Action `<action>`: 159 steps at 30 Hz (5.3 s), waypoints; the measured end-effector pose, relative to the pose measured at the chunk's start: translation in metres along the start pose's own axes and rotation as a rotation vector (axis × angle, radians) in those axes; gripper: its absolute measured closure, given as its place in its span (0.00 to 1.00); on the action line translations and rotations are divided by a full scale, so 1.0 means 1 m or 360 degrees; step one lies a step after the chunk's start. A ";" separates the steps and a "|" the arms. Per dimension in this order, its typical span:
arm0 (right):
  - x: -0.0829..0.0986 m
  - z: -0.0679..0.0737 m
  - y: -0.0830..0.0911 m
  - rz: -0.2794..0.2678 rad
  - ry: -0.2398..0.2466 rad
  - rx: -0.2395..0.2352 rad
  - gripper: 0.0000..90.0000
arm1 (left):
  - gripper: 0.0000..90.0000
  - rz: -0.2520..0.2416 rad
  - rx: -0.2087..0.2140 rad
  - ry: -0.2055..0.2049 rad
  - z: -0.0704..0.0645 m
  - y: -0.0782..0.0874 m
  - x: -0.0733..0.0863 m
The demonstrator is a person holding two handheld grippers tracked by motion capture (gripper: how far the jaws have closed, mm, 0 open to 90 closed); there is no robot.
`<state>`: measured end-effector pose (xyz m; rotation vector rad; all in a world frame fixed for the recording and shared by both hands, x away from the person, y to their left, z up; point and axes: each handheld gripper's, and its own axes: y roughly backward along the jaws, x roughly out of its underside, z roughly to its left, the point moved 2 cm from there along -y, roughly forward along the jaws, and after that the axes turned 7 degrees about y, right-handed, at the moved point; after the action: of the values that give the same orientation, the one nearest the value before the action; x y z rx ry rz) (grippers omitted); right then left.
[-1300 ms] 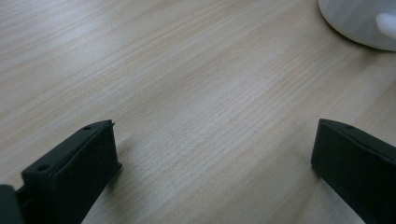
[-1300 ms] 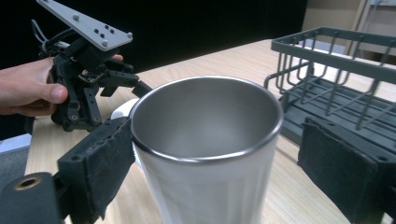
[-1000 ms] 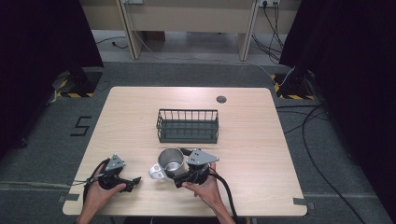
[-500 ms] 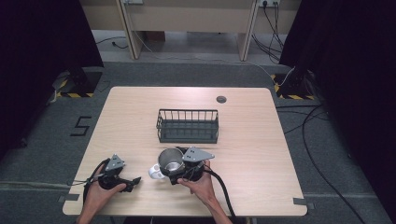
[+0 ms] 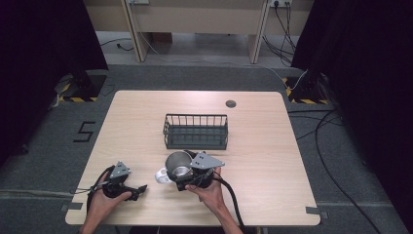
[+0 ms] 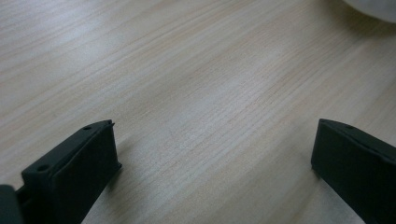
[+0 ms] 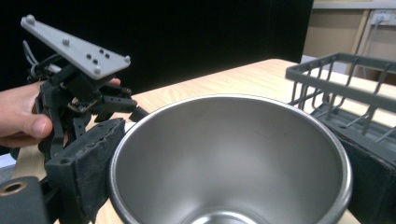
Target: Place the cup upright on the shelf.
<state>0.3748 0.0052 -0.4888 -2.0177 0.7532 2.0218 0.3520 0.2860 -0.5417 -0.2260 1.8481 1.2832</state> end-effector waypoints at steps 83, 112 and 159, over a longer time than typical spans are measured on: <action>-0.072 -0.167 0.022 0.0045 -0.0161 0.0529 0.07 | 0.00 0.0001 0.0006 -0.0004 0.000 0.000 0.000; -0.047 -0.169 0.008 0.0099 -0.0209 0.0514 0.07 | 0.00 0.0002 0.0006 -0.0005 0.000 0.000 0.000; -0.046 -0.163 0.007 0.0203 -0.0061 0.0530 0.06 | 0.00 0.0002 0.0009 -0.0007 0.000 0.000 0.000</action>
<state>0.5174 -0.0675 -0.4339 -1.7779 1.1504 1.8429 0.3527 0.2859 -0.5416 -0.2190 1.8478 1.2782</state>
